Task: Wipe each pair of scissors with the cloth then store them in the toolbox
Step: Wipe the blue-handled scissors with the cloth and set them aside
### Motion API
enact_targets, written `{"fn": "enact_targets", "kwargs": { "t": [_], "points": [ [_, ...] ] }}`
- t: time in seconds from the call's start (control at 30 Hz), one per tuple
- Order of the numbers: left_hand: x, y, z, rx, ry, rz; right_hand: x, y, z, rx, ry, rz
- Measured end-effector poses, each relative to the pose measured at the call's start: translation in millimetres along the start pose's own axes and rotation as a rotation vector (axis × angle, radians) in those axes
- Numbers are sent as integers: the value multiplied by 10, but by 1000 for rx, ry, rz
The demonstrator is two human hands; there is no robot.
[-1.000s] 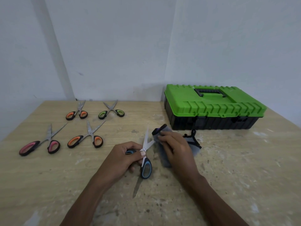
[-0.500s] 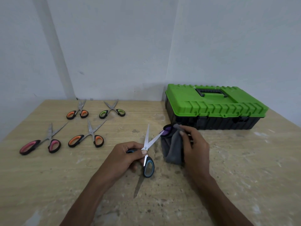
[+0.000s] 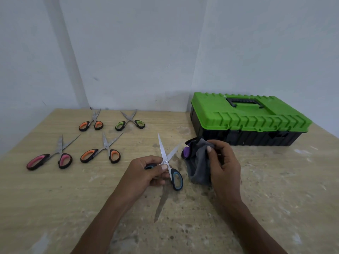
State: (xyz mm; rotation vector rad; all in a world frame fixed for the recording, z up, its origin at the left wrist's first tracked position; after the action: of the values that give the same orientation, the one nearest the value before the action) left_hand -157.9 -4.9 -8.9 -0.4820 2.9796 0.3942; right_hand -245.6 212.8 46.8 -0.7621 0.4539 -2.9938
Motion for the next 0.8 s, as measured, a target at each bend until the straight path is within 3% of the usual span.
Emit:
{"fn": "enact_targets", "kwargs": {
  "t": [0.37, 0.8],
  "points": [
    [-38, -62, 2, -62, 9, -132, -4, 122, -32, -99, -32, 37],
    [-4, -34, -4, -59, -16, -64, -69, 251, 241, -181, -212, 50]
  ]
}}
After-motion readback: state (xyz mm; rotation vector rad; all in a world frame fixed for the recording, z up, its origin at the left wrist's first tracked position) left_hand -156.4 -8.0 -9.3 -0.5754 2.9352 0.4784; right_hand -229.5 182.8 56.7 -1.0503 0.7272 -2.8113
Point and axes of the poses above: each hand's wrist, its own x-axis towards the middle knuckle, its own y-axis out of the palm, z = x × y, the point moved 10 cm from there along x, towards the middle knuckle, and after that the axes turned 6 degrees about -x, right-handed, at the moved point
